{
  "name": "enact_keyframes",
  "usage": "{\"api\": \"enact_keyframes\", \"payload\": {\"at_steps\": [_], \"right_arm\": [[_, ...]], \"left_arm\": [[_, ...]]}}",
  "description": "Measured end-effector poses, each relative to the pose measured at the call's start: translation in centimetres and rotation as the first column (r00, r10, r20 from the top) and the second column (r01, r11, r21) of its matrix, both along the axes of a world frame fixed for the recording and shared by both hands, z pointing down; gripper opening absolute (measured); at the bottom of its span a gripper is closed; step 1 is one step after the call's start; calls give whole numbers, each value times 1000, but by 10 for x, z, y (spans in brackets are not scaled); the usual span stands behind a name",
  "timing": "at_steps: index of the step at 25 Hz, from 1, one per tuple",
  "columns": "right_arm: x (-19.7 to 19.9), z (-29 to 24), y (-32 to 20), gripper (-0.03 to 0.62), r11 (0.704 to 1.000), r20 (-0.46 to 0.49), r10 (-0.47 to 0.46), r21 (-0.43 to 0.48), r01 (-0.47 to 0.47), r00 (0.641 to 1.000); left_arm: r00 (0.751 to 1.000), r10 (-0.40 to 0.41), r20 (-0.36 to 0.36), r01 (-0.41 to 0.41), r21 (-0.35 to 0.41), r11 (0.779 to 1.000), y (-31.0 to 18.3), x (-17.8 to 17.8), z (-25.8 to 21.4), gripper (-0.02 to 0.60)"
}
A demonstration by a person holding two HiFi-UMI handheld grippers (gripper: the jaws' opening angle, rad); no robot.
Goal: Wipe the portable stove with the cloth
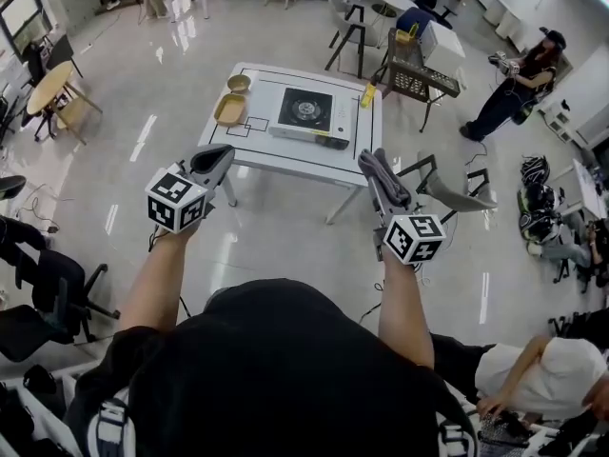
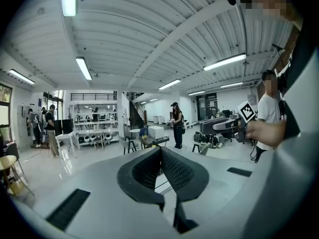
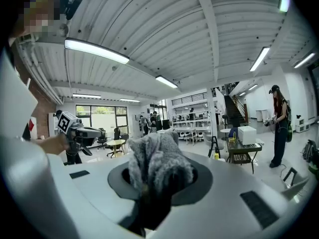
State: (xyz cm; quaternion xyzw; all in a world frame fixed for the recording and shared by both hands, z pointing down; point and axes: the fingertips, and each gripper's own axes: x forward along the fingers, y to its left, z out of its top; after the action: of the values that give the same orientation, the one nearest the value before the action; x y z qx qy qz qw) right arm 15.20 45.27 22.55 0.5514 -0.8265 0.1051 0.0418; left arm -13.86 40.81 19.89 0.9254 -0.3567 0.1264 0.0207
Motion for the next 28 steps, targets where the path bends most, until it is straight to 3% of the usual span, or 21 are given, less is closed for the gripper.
{"api": "enact_keyframes", "payload": {"at_steps": [13,21,28], "right_arm": [[19,24,-46,115,999,29,29,-38,-28,999],[14,43,-112,115,995,13,58,-77,-56,998],[2,59,-194,115,989,4,88,-117,-87,996]], "left_arm": [[1000,19,3,-19,-34,999,-49,19,22,21],[998,60,-2,-60,-63,996,-126,21,40,21],[996,85,-11,-86,-95,992,-225,9,54,21]]}}
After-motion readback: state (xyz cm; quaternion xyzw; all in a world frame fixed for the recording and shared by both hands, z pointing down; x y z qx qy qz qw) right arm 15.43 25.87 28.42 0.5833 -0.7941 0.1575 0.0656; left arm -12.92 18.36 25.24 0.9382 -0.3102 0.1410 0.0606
